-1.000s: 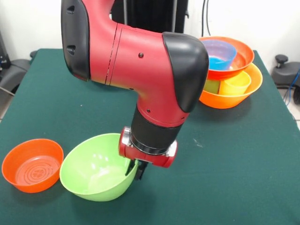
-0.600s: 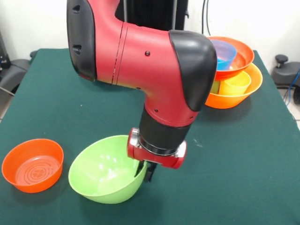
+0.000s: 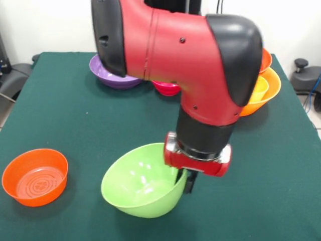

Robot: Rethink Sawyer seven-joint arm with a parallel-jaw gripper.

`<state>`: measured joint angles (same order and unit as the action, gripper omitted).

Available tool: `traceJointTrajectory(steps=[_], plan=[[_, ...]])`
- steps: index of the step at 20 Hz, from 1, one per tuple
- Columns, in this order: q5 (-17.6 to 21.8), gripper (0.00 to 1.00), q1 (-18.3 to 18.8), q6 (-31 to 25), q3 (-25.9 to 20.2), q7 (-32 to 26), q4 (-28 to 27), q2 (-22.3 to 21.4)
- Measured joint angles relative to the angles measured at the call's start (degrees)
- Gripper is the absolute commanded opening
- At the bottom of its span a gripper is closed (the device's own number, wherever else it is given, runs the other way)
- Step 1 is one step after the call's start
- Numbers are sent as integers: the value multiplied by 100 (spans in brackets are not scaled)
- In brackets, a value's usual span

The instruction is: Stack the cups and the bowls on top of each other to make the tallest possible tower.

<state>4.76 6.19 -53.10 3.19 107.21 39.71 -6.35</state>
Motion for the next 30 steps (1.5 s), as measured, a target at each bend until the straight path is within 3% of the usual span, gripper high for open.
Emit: traceJointTrajectory(steps=[13,30], plan=[[-193,0,-443,-2,85,2,1202,-1129],[-316,0,-810,-6,199,2,1928,-2120]])
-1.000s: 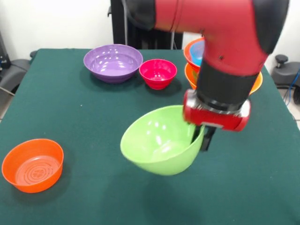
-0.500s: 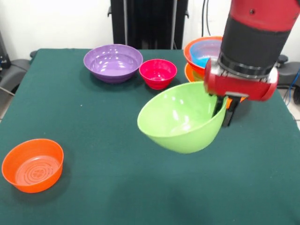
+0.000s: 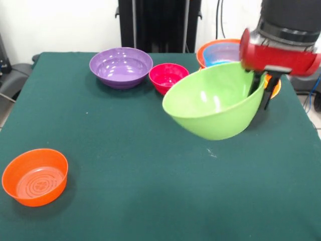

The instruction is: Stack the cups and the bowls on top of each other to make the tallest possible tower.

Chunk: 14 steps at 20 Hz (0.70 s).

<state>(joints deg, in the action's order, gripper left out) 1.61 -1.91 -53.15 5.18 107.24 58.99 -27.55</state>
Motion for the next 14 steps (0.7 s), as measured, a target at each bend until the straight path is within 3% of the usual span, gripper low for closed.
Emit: traceJointTrajectory(steps=[14], plan=[[-294,0,-458,-507,294,0,389,-697]])
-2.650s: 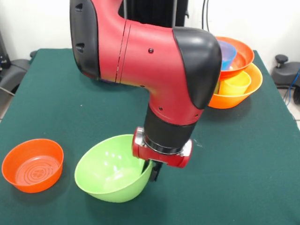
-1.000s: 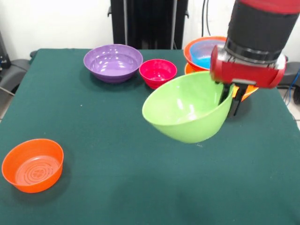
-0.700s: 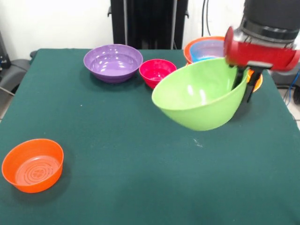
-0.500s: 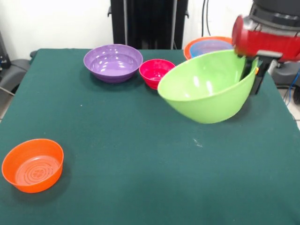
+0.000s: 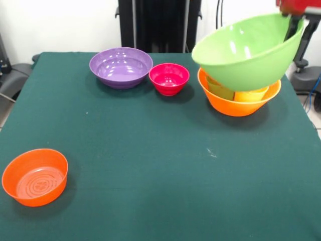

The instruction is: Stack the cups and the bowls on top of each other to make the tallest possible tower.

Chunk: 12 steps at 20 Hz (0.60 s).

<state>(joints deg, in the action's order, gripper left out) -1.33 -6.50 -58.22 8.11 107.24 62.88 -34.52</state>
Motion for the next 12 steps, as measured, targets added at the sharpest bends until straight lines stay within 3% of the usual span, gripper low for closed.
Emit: traceJointTrajectory(steps=[12], plan=[[-18,0,-166,229,153,0,983,-492]])
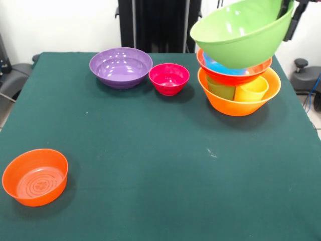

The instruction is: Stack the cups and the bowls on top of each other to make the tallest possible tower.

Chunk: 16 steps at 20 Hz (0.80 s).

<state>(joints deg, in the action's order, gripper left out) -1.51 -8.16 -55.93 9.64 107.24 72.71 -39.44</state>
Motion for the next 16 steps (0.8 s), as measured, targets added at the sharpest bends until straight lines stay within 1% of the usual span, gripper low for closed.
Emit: traceJointTrajectory(steps=[10,16], plan=[[-2,0,-114,24,24,0,405,-44],[-4,0,-165,89,30,0,895,-207]])
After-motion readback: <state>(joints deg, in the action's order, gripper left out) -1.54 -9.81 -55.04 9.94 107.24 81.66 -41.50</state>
